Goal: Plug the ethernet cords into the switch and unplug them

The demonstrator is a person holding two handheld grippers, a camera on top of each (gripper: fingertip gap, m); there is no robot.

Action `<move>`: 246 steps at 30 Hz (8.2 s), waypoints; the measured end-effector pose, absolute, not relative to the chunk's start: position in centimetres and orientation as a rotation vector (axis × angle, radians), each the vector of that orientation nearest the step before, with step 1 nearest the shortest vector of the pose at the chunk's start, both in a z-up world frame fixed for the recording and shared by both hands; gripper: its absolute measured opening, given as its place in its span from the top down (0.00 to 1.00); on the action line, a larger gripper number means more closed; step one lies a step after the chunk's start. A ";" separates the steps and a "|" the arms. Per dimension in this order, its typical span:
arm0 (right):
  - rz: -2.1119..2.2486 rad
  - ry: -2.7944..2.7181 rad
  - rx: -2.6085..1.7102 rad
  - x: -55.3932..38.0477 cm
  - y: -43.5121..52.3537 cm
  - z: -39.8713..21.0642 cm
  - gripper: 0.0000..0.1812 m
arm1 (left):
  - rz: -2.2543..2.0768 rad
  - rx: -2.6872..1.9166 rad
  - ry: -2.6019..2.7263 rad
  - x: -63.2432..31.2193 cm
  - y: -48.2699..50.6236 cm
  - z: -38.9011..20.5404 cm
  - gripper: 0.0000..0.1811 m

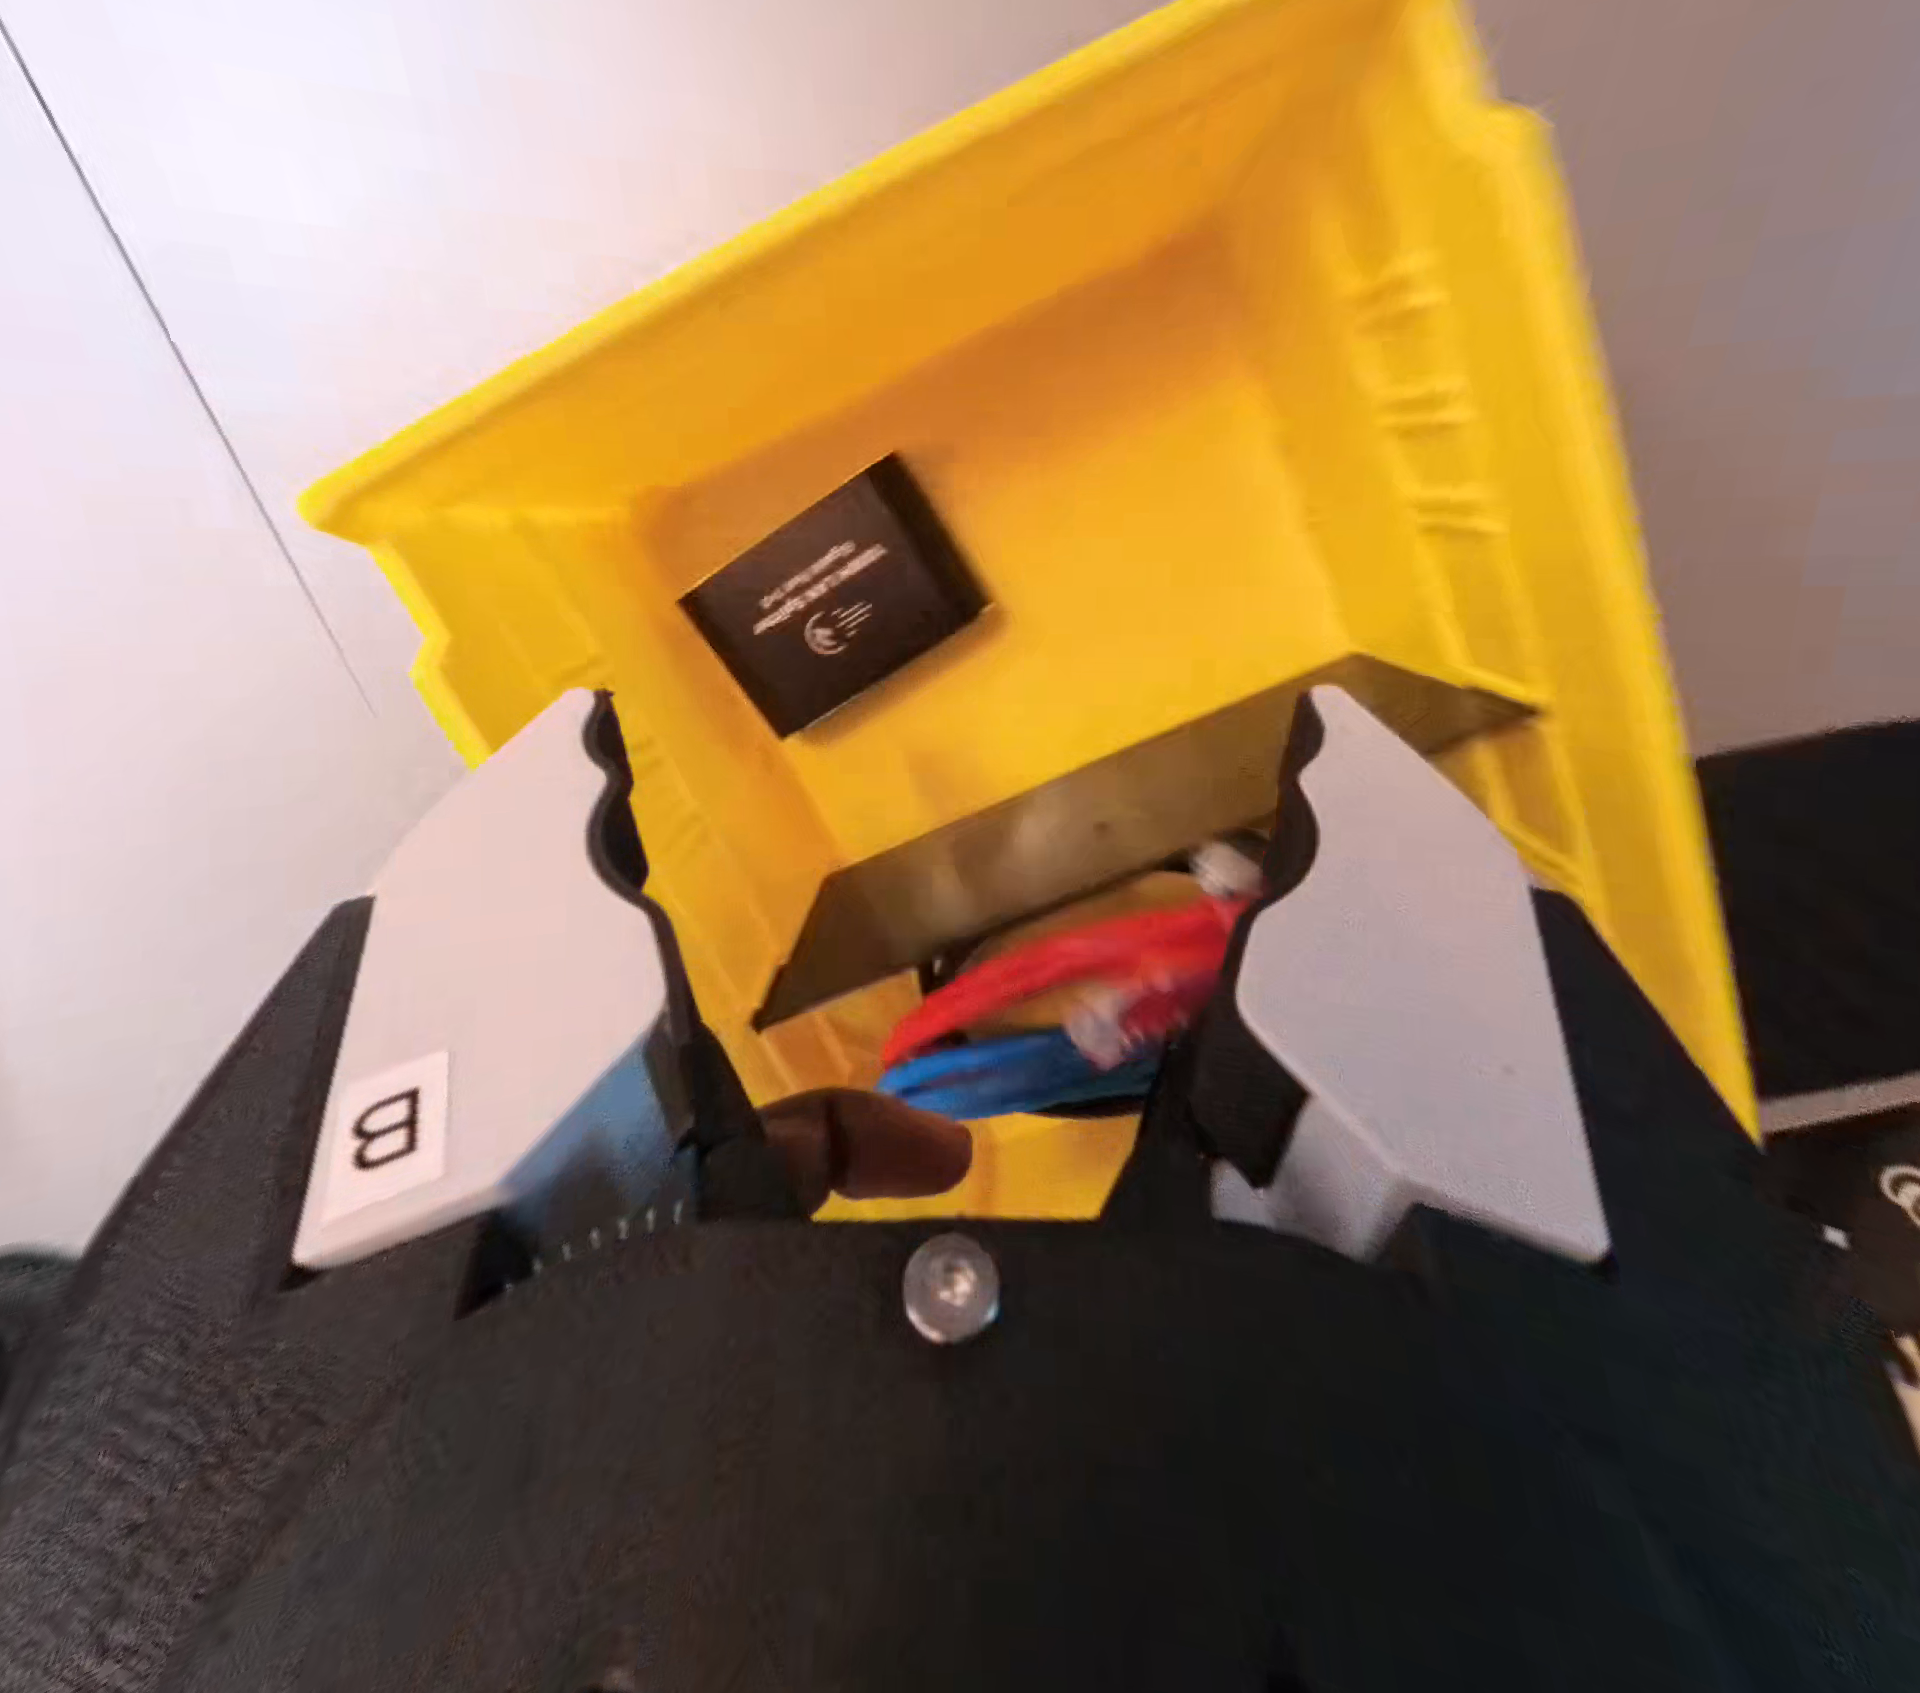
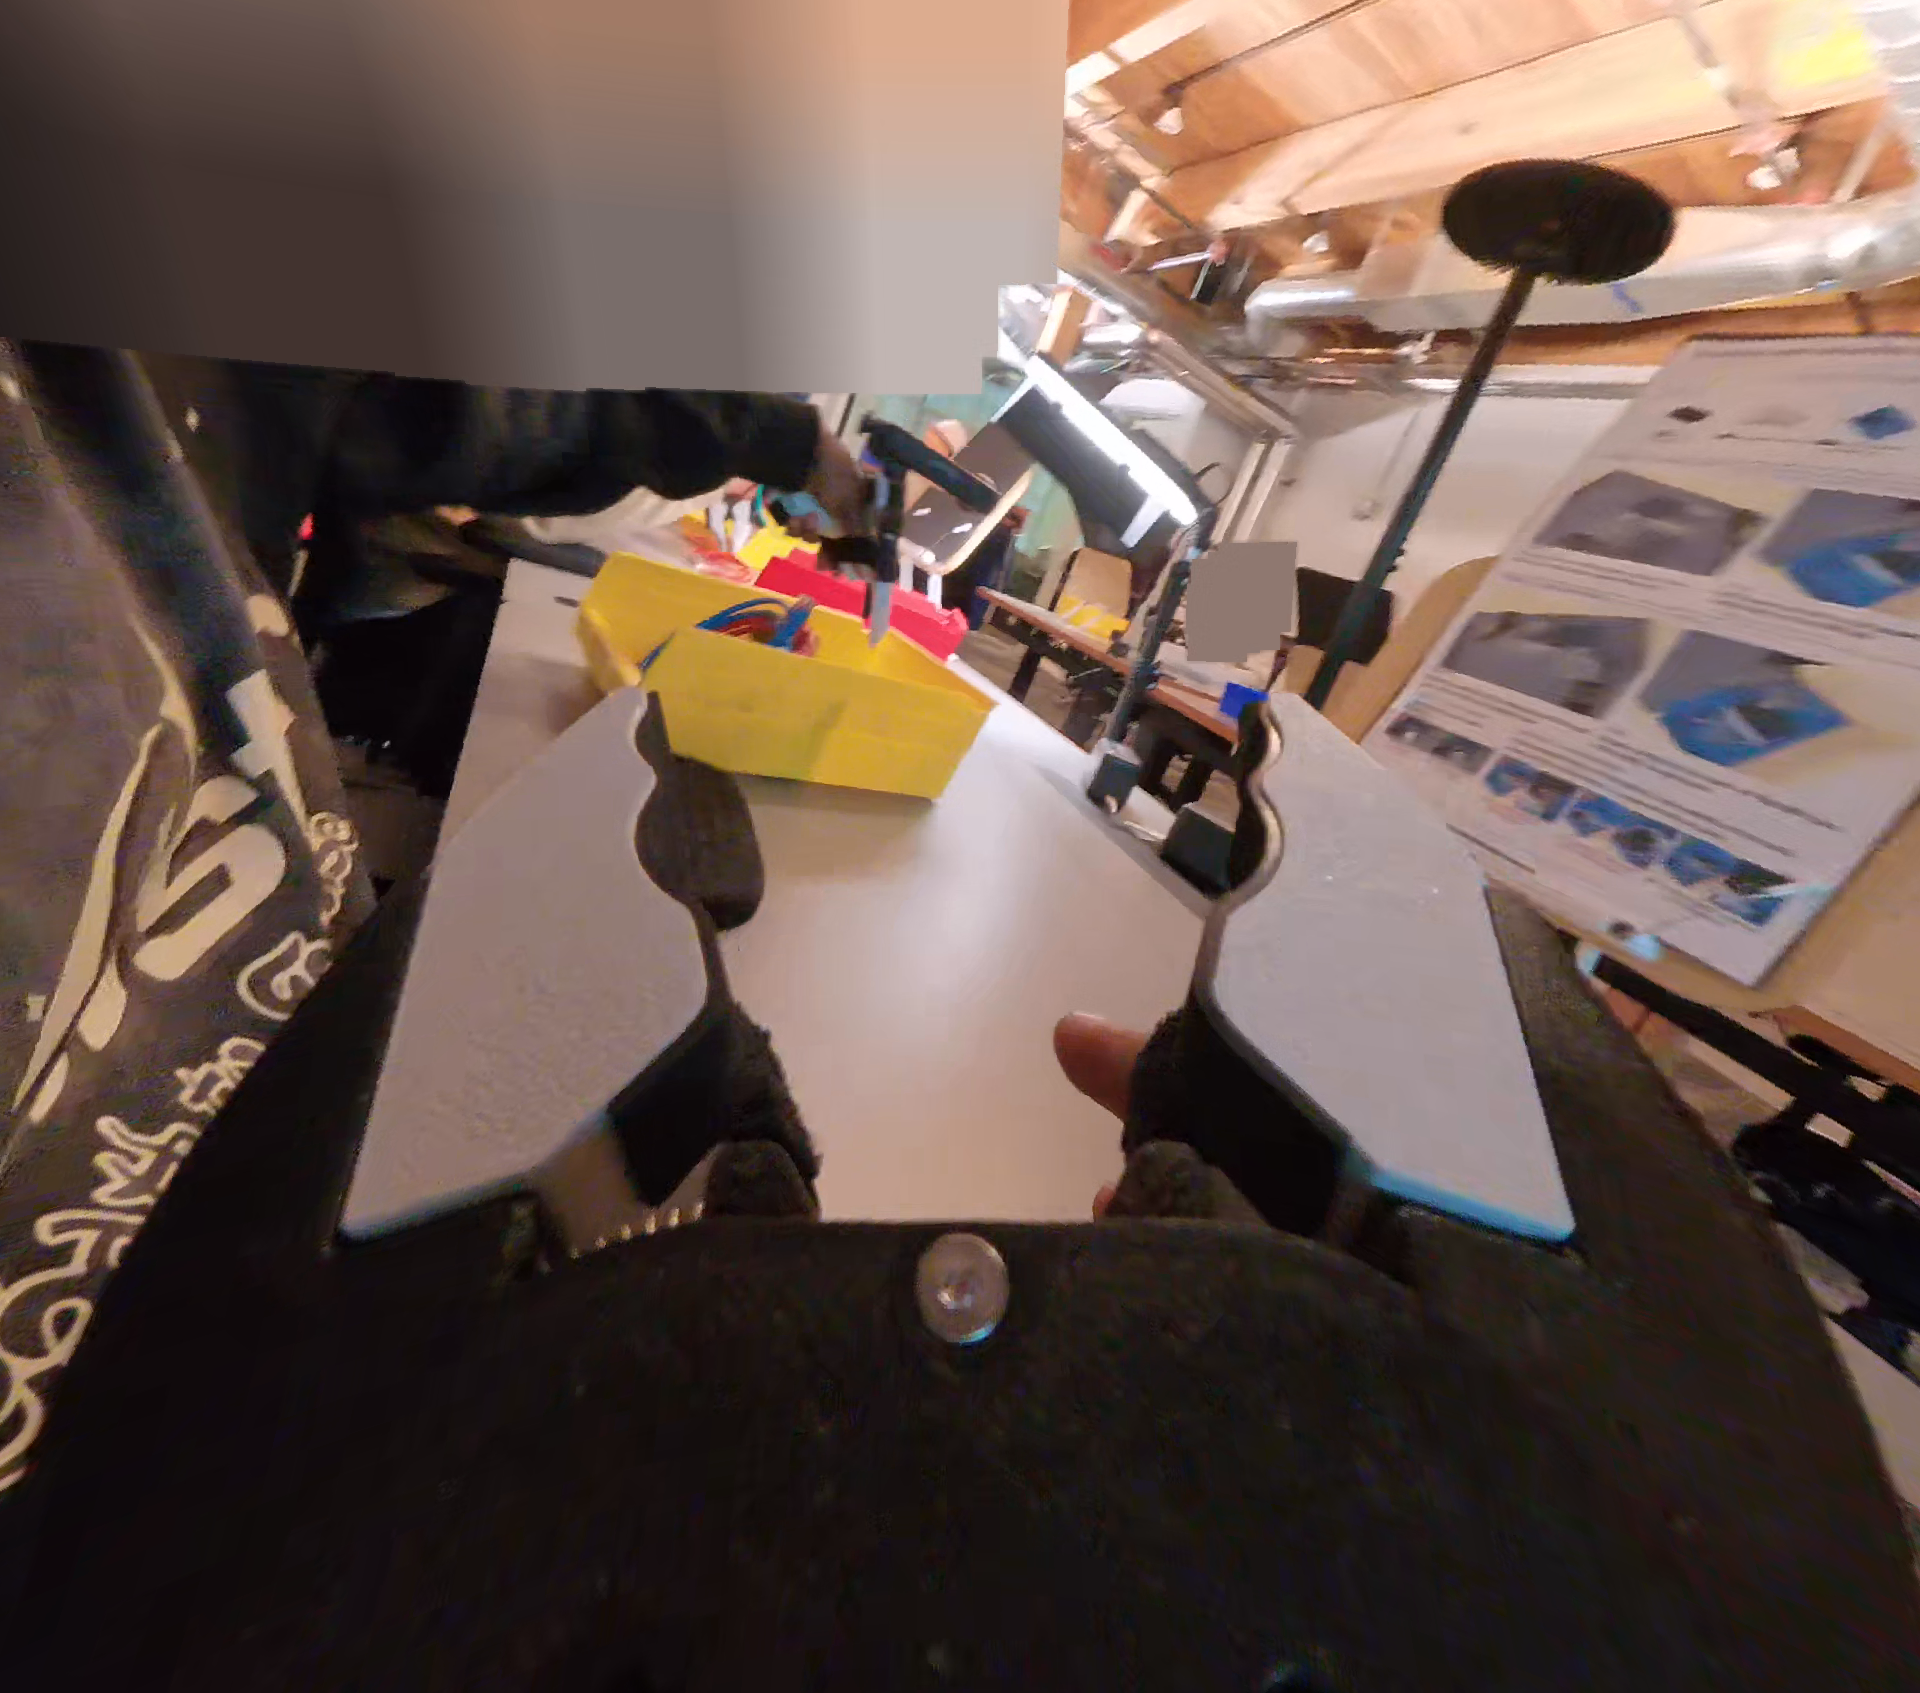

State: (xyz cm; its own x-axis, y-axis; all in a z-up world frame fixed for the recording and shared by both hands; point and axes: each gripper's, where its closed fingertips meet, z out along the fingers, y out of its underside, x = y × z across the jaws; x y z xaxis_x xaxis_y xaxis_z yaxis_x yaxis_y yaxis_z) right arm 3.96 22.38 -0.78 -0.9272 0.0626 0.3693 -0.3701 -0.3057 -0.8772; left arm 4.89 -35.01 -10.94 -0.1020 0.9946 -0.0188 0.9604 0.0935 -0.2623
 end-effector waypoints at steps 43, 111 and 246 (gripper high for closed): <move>2.177 -1.678 0.389 3.3 19.6 -3.9 0.46 | 0.793 -1.719 -1.720 0.4 -30.6 -3.4 0.52; 1.849 -1.758 0.550 3.9 13.3 -2.3 0.59 | 1.792 -1.383 -0.427 4.8 7.4 -6.1 0.87; 1.977 -1.824 0.340 6.2 8.9 -6.5 0.92 | 1.117 -1.106 -0.814 3.8 5.6 -7.4 0.94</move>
State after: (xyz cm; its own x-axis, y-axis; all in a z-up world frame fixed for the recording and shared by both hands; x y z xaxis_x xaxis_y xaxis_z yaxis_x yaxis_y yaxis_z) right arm 6.22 8.92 -6.51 -0.8787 0.1435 0.4552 -0.4653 -0.0446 -0.8840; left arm 3.76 5.64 -7.37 0.2701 0.9626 -0.0218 -0.2743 0.0552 -0.9600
